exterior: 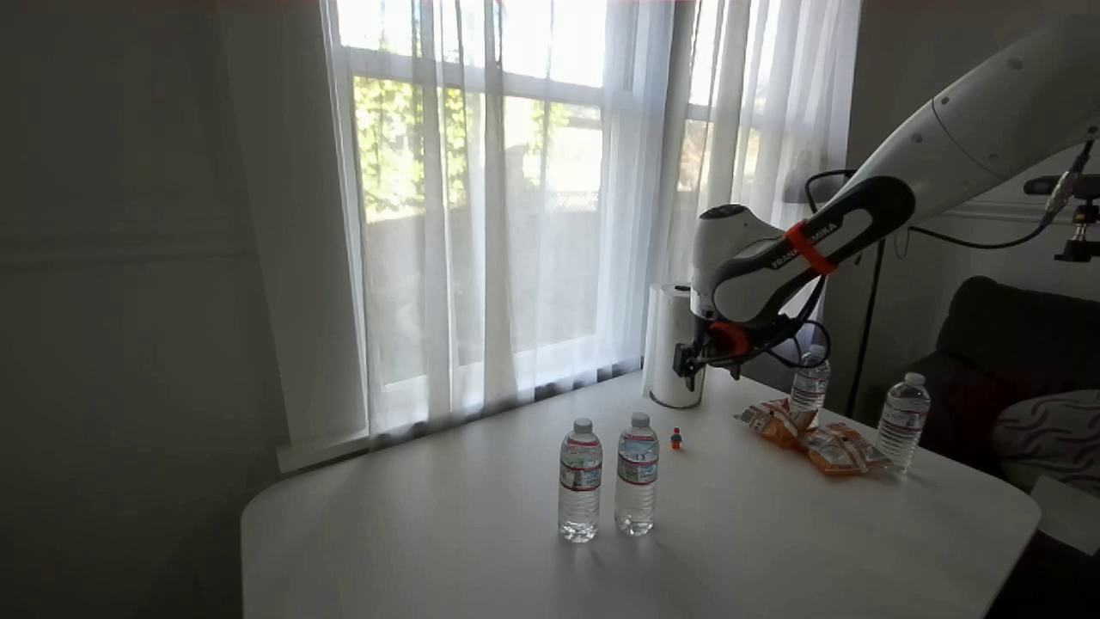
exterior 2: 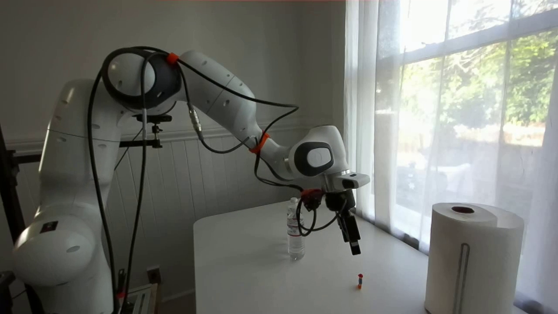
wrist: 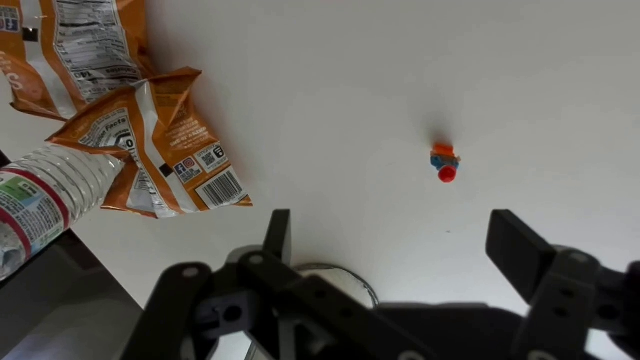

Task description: Place the orange and blue object on the table upright

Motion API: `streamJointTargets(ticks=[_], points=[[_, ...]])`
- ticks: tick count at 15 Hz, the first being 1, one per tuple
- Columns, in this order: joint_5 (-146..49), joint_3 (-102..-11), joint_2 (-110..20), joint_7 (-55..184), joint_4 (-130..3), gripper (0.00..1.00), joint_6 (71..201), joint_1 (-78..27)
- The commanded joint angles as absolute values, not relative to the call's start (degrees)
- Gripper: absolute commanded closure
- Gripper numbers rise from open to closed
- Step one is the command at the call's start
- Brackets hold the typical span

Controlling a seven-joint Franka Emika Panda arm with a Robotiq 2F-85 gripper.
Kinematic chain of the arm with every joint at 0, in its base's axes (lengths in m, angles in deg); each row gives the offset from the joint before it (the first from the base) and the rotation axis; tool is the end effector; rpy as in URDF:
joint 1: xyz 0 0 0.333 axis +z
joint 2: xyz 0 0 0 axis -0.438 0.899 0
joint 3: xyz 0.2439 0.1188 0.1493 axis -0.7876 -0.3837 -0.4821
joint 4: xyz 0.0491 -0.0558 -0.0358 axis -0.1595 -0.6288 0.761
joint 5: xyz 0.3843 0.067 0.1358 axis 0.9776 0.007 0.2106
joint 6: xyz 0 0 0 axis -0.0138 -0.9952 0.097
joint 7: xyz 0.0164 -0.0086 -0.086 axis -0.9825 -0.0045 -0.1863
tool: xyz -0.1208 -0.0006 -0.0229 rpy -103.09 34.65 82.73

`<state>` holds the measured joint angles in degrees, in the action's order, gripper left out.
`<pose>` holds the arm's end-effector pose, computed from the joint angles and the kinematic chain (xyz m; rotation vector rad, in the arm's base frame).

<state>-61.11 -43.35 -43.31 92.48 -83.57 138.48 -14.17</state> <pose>0.6347 -0.0568 0.2995 2.8087 -0.6313 0.2664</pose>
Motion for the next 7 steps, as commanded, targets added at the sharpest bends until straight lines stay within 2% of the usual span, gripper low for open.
streamJointTargets(ticks=[1, 7], points=[[-62.7, -46.3, -44.7, 94.5, -82.9, 0.0, 135.1, -16.7], [-62.1, -47.4, -43.7, 93.4, -82.8, 0.0, 136.4, -17.9]])
